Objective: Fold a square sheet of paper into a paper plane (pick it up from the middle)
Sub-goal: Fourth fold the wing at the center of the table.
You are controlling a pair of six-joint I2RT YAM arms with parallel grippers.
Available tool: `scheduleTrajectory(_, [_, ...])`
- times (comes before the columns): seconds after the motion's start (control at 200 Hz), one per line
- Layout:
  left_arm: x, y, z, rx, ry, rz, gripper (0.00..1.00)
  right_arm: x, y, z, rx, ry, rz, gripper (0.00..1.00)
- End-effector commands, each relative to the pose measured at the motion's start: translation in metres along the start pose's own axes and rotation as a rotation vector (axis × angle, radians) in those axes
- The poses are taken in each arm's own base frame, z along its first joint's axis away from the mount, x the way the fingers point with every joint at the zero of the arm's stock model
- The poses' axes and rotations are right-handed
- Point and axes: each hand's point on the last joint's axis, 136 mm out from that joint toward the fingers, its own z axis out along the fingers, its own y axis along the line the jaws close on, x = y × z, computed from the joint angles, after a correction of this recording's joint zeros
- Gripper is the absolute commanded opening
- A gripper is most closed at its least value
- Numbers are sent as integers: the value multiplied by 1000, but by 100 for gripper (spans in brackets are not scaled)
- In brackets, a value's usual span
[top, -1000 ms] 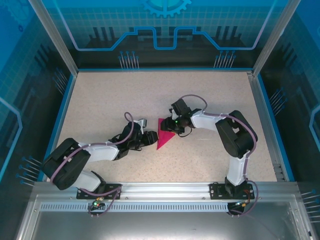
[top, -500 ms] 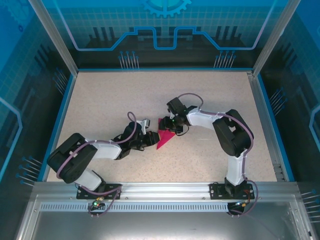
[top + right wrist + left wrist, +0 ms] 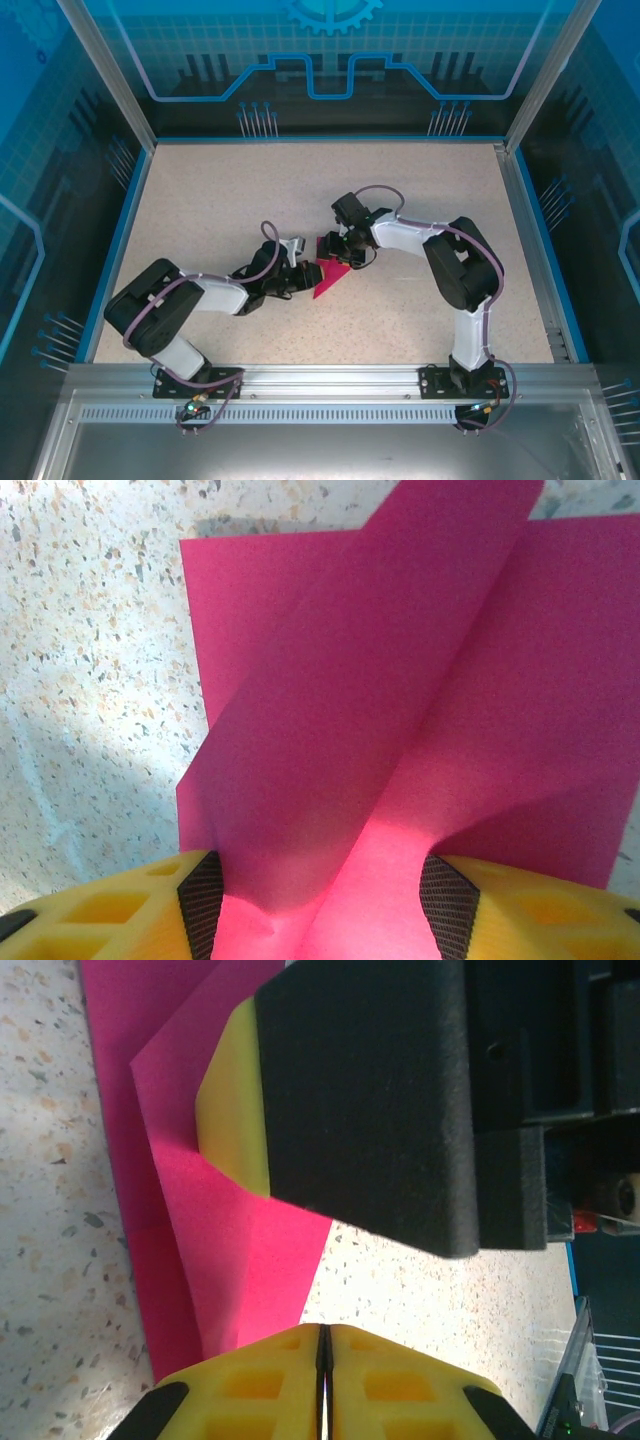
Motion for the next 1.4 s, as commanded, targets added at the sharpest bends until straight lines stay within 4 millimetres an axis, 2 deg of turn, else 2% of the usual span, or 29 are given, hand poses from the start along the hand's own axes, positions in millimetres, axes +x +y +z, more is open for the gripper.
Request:
scheduleTrajectory(0.0, [-7, 2, 5, -17, -10, 32, 13, 37, -53, 32, 181, 139, 32, 61])
scheduleTrajectory(0.315, [-12, 13, 8, -86, -25, 35, 12, 43, -62, 38, 220, 166, 30, 63])
scheduleTrajectory(0.565, [-10, 23, 15, -119, -9, 17, 6, 44, -62, 40, 222, 172, 37, 60])
scheduleTrajectory(0.85, [-6, 32, 15, -157, -3, 2, 5, 43, -60, 39, 214, 172, 36, 60])
scheduleTrajectory(1.055, [-4, 34, 17, -160, 11, 3, 5, 43, -57, 40, 200, 169, 32, 58])
scheduleTrajectory(1.396, [-4, 31, 18, -148, 18, 1, 5, 44, -65, 41, 228, 173, 41, 50])
